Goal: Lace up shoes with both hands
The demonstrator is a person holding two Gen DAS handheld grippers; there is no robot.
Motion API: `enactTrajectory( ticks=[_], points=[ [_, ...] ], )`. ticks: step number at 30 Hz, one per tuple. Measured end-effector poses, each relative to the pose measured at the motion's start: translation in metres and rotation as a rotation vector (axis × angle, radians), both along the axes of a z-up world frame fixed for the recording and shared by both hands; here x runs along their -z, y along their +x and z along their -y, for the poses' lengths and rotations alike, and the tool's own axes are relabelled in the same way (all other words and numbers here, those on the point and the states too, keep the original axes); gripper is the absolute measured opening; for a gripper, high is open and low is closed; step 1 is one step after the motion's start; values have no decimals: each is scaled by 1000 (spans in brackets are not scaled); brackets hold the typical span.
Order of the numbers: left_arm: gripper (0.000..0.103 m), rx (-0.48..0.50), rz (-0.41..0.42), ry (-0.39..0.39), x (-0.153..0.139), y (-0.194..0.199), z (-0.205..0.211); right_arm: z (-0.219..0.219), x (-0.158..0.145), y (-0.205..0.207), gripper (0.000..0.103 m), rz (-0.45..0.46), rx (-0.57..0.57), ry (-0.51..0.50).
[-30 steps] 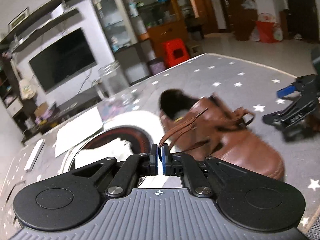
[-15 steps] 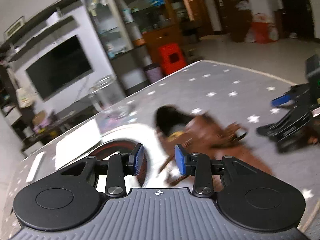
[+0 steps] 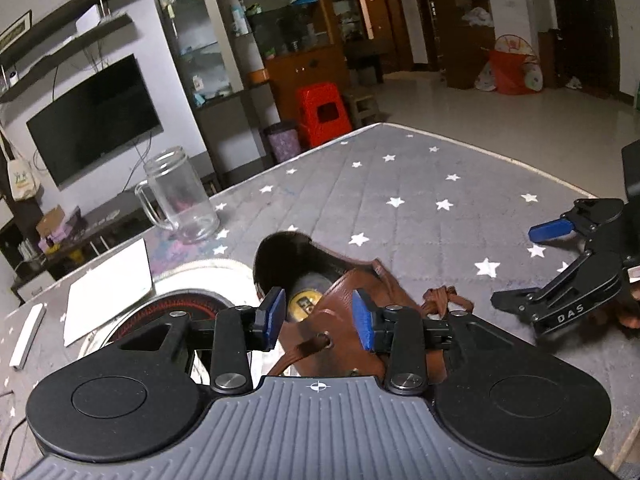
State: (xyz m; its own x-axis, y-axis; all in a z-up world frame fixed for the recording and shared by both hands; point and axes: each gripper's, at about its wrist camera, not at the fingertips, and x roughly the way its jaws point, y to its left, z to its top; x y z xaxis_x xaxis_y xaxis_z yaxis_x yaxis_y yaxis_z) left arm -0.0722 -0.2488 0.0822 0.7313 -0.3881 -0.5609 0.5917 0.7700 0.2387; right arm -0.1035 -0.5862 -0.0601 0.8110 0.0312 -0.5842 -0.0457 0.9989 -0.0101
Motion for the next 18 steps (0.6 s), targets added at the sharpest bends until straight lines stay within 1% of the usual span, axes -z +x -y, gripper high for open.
enactTrajectory(
  ticks=[3, 7, 18],
  points=[
    [39, 0, -14, -40, -1, 2, -10, 1, 0, 0, 103, 0, 0, -1],
    [44, -4, -16, -59, -1, 3, -15, 0, 0, 1, 103, 0, 1, -1],
    [44, 9, -19, -61, 0, 6, -9, -3, 0, 0, 103, 3, 1, 4]
  ],
)
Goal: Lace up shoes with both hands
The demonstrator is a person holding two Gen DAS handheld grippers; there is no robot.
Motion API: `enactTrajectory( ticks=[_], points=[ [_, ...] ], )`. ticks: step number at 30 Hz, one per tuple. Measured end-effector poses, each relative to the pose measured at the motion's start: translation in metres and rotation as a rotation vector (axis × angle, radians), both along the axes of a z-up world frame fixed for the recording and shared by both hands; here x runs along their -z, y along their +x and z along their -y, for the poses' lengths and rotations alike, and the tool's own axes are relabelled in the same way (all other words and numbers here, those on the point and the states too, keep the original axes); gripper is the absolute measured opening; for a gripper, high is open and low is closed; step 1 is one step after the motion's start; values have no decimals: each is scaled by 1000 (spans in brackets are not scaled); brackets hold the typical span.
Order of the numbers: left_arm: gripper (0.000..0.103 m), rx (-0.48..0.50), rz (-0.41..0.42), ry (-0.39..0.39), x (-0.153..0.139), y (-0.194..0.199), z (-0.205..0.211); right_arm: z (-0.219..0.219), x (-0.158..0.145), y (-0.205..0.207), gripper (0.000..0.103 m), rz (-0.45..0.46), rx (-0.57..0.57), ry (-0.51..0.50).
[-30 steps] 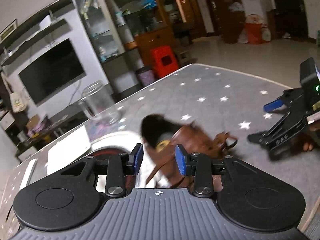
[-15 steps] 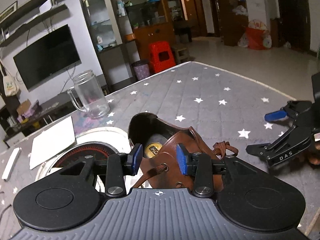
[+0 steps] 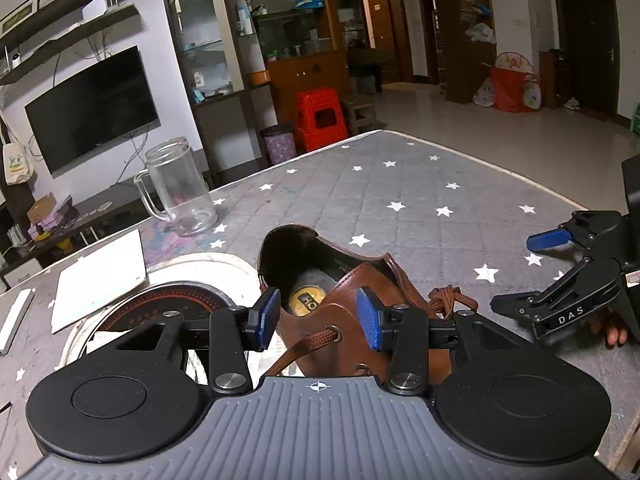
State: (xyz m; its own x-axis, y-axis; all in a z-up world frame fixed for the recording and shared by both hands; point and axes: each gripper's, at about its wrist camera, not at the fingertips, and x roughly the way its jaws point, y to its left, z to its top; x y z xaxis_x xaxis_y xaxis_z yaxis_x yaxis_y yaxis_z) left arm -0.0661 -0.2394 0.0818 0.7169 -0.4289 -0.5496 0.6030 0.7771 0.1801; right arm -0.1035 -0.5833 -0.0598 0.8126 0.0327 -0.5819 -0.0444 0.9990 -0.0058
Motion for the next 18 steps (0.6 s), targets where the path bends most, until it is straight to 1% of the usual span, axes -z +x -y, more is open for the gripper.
enactTrajectory(
  ticks=[8, 18],
  points=[
    [44, 8, -17, -13, 1, 4, 0, -1, 0, 1, 103, 2, 1, -17],
    [49, 10, -20, -14, 0, 7, 0, 0, 0, 1, 103, 8, 1, -35]
  ],
)
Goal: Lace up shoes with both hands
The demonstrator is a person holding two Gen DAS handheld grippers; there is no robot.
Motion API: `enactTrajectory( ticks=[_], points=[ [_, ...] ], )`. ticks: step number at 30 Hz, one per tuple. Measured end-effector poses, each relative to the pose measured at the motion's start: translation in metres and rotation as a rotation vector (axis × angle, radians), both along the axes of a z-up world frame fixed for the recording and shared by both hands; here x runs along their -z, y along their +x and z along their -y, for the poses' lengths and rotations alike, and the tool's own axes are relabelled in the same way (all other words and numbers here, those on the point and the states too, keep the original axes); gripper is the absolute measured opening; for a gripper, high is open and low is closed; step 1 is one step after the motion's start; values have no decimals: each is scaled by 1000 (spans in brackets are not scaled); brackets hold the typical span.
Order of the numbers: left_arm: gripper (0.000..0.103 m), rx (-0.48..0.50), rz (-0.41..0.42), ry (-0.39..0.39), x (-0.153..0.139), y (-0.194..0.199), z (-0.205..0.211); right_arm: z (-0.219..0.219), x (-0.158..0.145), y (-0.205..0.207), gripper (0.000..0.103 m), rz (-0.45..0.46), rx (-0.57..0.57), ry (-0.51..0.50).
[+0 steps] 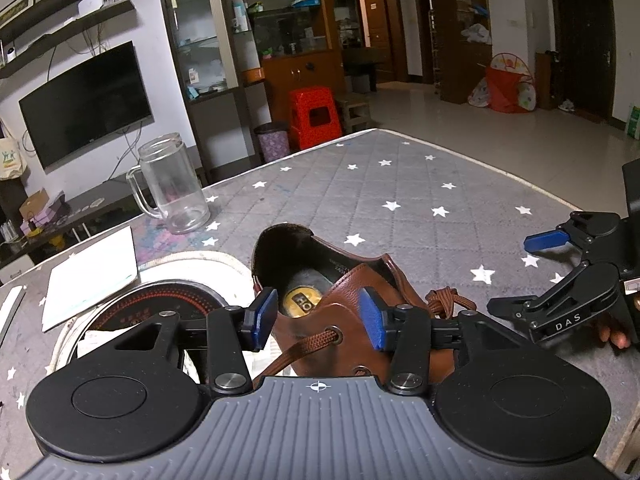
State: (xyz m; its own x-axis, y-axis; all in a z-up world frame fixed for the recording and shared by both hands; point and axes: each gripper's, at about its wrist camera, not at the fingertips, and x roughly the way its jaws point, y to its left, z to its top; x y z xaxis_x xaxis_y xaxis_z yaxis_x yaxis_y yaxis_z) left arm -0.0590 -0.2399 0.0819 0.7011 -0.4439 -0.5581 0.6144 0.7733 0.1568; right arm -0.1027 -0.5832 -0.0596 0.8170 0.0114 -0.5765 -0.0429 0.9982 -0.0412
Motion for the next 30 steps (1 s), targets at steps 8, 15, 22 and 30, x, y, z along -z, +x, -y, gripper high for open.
enactTrajectory(
  ticks=[8, 15, 22, 30],
  points=[
    [54, -3, -2, -21, 0, 4, -7, 3, -2, 2, 101, -9, -2, 15],
    [54, -13, -22, -98, 4, 4, -27, -13, -19, -7, 64, 0, -94, -42],
    [54, -39, -50, -180, 8, 4, -48, -45, -61, -30, 32, 98, -283, -38],
    [54, -48, -66, -227, 11, 4, -58, -110, -83, -33, 14, 183, -534, -156]
  ],
)
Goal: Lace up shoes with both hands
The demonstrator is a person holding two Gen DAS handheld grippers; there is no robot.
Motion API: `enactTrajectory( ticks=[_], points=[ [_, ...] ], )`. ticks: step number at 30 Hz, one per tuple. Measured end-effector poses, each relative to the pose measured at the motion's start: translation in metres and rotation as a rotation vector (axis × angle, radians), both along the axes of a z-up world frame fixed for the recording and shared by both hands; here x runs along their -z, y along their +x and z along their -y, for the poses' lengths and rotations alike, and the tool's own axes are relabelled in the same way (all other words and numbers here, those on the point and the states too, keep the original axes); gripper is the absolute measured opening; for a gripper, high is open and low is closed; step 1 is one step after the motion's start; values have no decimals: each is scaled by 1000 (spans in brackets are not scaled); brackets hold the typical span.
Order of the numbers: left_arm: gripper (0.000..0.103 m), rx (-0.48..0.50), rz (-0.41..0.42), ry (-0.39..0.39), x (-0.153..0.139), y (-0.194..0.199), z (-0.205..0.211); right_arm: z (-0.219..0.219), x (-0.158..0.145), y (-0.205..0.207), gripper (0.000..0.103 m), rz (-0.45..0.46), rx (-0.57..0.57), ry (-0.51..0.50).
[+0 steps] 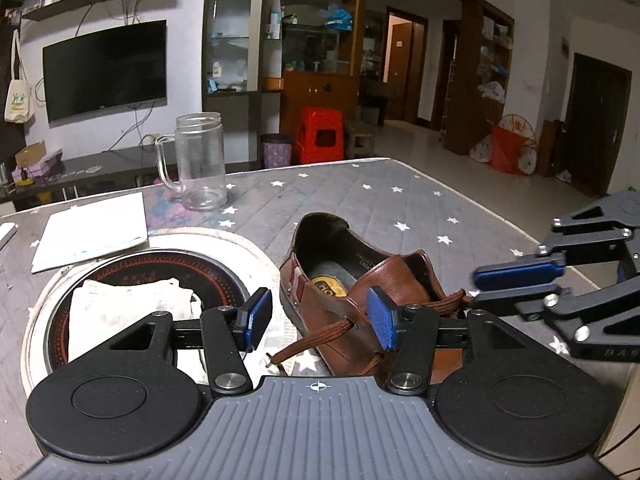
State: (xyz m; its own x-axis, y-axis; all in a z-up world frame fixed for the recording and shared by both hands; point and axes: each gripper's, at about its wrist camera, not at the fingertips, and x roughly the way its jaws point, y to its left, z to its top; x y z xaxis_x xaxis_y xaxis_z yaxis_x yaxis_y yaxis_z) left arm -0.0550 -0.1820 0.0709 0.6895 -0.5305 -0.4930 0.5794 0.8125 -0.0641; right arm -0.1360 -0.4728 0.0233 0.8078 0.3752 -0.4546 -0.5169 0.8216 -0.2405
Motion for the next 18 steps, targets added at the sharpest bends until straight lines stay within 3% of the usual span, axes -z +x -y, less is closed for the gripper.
enactTrajectory(
  ticks=[2, 18],
  points=[
    [54, 3, -1, -6, 1, 0, -1, -8, -1, 6, 8, 5, -11, -13],
    [54, 25, 2, -13, 1, -1, -6, -44, 8, 35, 8, -29, -98, -112]
  ],
)
